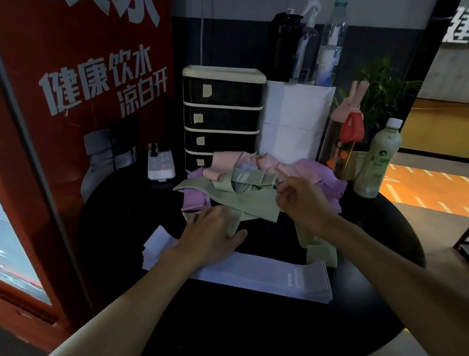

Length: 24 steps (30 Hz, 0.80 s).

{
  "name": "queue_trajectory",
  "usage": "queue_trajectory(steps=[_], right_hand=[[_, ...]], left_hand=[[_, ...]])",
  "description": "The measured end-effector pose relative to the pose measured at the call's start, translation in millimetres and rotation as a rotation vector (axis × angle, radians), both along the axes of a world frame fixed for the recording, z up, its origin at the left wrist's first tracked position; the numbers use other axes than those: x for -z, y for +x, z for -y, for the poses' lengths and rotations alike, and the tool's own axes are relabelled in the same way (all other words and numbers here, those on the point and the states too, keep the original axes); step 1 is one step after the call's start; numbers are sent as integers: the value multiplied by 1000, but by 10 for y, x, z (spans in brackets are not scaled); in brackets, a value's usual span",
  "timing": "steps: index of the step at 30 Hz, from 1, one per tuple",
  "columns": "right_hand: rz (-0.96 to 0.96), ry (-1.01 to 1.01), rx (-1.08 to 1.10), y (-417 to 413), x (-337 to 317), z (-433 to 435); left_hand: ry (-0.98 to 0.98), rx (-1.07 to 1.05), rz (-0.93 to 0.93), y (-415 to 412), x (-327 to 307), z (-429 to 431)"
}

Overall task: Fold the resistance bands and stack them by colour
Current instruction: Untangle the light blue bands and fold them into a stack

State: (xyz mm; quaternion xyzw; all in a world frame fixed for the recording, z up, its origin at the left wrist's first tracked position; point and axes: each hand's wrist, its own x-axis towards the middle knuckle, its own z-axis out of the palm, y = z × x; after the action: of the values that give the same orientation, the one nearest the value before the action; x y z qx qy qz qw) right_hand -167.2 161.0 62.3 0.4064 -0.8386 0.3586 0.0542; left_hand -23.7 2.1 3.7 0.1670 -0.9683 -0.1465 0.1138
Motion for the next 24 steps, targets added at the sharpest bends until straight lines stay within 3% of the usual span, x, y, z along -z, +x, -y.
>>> queue_trajectory(steps=[13,24], right_hand=[[18,12,27,-943,78,1277],[78,11,32,-1175,287,1610]], left_hand=[[-74,-44,23,-21,62,9],[-59,-43,-14,-29,81,27]])
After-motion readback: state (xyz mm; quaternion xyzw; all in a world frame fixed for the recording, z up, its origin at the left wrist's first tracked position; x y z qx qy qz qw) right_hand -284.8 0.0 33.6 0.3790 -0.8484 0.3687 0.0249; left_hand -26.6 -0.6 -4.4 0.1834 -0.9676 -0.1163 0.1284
